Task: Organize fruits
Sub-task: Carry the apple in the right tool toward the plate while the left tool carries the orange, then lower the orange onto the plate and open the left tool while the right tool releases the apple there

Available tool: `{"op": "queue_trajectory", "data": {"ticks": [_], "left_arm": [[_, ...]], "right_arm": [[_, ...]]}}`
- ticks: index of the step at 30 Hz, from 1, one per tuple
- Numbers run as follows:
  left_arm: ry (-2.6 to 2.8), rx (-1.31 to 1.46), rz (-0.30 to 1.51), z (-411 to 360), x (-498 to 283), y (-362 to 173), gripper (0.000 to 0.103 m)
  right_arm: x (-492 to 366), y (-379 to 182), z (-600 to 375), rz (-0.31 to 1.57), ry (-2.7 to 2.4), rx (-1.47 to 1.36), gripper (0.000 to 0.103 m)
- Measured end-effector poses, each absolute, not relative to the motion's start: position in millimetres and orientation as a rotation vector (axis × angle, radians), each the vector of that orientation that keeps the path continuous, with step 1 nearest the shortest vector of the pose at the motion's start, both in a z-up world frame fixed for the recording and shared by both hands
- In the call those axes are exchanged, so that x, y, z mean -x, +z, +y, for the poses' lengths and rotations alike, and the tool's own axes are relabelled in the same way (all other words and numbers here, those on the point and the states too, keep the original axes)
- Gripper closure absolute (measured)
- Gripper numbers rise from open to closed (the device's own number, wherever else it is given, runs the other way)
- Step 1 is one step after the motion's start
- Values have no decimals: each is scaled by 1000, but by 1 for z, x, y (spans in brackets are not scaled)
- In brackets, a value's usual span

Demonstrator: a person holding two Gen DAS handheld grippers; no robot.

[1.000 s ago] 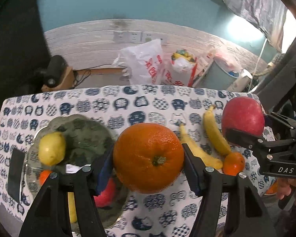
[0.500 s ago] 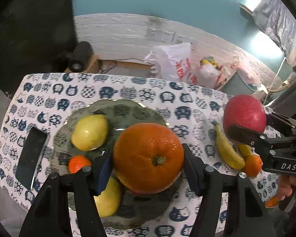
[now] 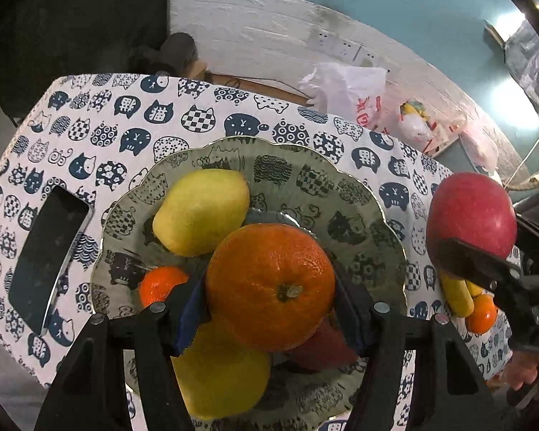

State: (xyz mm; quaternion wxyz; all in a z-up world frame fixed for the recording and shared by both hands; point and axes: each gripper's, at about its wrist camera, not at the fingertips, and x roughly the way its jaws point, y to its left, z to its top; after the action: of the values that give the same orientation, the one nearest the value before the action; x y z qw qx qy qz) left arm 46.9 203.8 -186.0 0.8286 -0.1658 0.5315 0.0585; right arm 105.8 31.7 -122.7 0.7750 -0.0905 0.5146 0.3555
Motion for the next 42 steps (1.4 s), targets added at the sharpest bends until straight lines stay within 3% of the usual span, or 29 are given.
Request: {"op": "queue_trajectory", "data": {"ticks": [9,11,13,42], "left_arm": [[152,360,1181,206,-56,-199,36],[136,379,1167,209,-56,-195,27],[153,384,1150,212,-53,-190,24],[272,442,1161,255,-3,-190,24]], "right_arm": [[-109,-131,37,1129,769,204,26],[-110,-134,38,1137,768,202,26],[-111,-136,41,1144,771,197,26],[-95,-171,108,1160,818,328,26]]}}
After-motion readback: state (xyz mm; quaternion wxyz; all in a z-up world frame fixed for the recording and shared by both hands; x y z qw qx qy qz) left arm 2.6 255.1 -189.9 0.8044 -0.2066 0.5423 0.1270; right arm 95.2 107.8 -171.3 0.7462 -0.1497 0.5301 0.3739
